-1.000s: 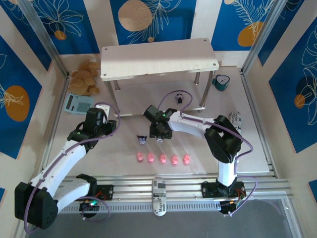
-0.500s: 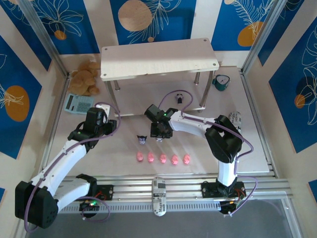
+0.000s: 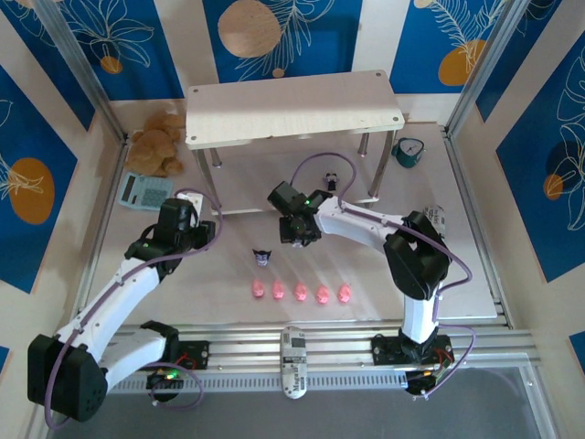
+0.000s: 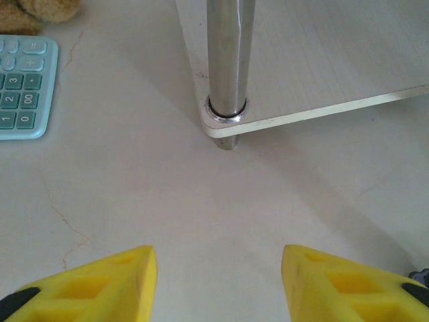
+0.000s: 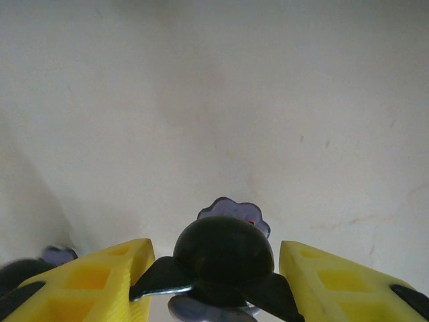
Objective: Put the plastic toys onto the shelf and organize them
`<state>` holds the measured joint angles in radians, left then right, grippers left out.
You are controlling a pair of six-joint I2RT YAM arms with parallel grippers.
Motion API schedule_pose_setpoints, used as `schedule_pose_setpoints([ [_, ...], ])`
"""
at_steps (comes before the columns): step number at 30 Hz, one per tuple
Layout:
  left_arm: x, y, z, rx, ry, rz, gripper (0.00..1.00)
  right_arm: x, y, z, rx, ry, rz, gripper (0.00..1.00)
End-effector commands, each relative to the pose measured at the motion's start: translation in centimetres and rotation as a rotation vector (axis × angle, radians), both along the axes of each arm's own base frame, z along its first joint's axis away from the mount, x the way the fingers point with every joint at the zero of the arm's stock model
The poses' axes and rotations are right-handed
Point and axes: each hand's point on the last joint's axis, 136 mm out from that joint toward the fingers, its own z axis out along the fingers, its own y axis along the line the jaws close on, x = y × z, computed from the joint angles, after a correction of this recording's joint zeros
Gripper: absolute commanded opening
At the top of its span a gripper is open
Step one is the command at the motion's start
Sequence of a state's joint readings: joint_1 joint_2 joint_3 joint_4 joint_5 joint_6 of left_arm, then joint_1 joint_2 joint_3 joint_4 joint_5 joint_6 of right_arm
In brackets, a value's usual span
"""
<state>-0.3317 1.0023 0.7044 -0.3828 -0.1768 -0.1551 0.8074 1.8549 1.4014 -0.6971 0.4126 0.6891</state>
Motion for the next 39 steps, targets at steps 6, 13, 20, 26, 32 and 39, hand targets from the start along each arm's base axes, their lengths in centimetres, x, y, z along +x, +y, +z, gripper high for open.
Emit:
schedule_pose_setpoints([
  [6,-0.2,-0.1,1.1,0.006,-0.022,-0.017,0.53,4.1,-0.2,5.7,-0.001,-0.15,0.063,0.37],
  [13,-0.3,-0.1,1.2,0.009,-0.022,-0.015,0.53,7.3,-0.2,7.1,0.003,-0.206,0.067,0.37],
  [20,-0.2,-0.1,1.0,0.012,-0.018,-0.015,0.53,9.4,0.0,6.7,-0.004,-0.218,0.074,0.37],
  [26,-0.2,0.0,1.0,0.013,-0.018,-0.013,0.53,10.8,0.1,5.8,0.003,-0.224,0.064,0.37],
  [32,-0.1,0.0,1.0,0.017,-0.015,-0.015,0.53,11.7,0.4,5.7,0.009,-0.231,0.066,0.37],
  [39,-0.1,0.0,0.9,0.019,-0.012,-0.015,0.53,12.6,0.3,5.1,0.011,-0.228,0.063,0.37],
])
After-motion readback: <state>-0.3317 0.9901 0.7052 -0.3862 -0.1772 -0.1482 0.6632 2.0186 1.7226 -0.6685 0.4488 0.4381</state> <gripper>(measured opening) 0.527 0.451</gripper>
